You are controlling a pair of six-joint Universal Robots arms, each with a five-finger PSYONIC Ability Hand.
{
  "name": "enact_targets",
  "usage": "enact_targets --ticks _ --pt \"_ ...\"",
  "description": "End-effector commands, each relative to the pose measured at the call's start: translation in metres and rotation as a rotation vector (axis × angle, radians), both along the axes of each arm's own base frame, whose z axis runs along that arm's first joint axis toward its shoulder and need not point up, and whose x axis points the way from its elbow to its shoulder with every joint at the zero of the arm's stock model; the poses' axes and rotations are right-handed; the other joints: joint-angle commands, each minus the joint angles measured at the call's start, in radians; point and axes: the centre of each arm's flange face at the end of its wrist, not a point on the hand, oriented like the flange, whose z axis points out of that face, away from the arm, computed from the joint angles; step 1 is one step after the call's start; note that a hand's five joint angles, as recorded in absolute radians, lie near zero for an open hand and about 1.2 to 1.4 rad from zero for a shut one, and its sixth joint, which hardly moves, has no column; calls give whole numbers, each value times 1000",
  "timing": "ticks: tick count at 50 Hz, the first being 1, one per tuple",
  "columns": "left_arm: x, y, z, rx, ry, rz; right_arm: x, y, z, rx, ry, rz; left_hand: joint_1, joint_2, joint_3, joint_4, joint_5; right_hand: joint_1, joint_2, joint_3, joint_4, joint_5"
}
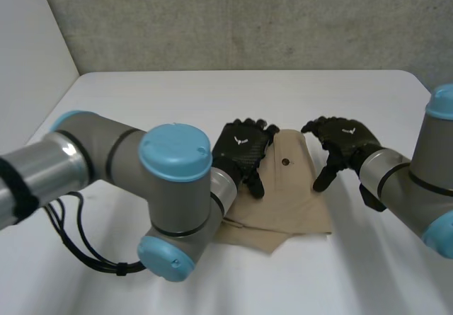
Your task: Fold the shorts.
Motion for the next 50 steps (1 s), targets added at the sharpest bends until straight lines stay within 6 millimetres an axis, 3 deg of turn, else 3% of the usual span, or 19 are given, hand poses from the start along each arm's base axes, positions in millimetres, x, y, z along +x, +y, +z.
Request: enact_targets --ticks 1,7,14,20,24,28,29,31,32,34,35,36,39,40,44,50 --pt "8 -12 -23 71 -86 43 9 2 -20 35 26 73 96 86 74 82 64 -25 -43 -39 -55 -68" --pt "42 -35 -35 137 -173 175 12 0 -36 26 103 133 114 104 92 99 82 -25 -43 -39 -55 -68" --pt "48 -25 -46 166 -244 164 14 -7 -55 20 193 153 111 101 89 96 79 -25 -43 -39 -55 -68" --pt "43 -14 -44 134 -282 123 13 -10 -48 -15 217 152 99 89 77 85 67 -25 -43 -39 -55 -68" --pt "36 -5 -21 91 -246 99 14 -10 -19 -85 186 141 96 86 74 82 64 -25 -43 -39 -55 -68" --pt "38 0 25 20 -159 102 13 -8 16 -163 126 111 79 68 57 64 46 -25 -43 -39 -55 -68" --pt "40 3 46 -15 -120 105 10 -7 30 -183 91 81 64 54 42 50 32 -25 -43 -39 -55 -68" --pt "45 6 70 -56 -77 113 6 -7 48 -212 42 26 61 51 39 47 29 -25 -43 -39 -55 -68" --pt "52 9 94 -95 -33 125 4 -7 56 -225 25 6 55 45 33 41 23 -25 -43 -39 -55 -68" --pt "60 11 117 -133 13 140 -1 -5 75 -262 -8 -40 55 45 33 41 23 -25 -43 -39 -55 -68" --pt "65 12 129 -151 37 154 -7 1 96 -313 -37 -88 58 48 36 44 26 -25 -43 -39 -55 -68" --pt "81 6 149 -181 77 210 -11 4 107 -340 -49 -118 58 48 36 44 26 -25 -43 -39 -55 -68" --pt "112 -9 173 -215 116 331 -22 15 138 -425 -78 -181 76 65 54 61 43 -25 -43 -39 -55 -68" --pt "130 -15 182 -217 110 401 -23 17 143 -435 -81 -189 84 74 63 70 52 -25 -43 -39 -55 -68" --pt "158 -17 186 -147 48 474 -25 24 153 -431 -65 -184 26 16 4 12 -6 -25 -43 -39 -55 -68" --pt "160 -10 182 -67 71 457 -25 32 156 -367 -25 -146 14 4 -8 0 -18 -25 -43 -39 -55 -68"
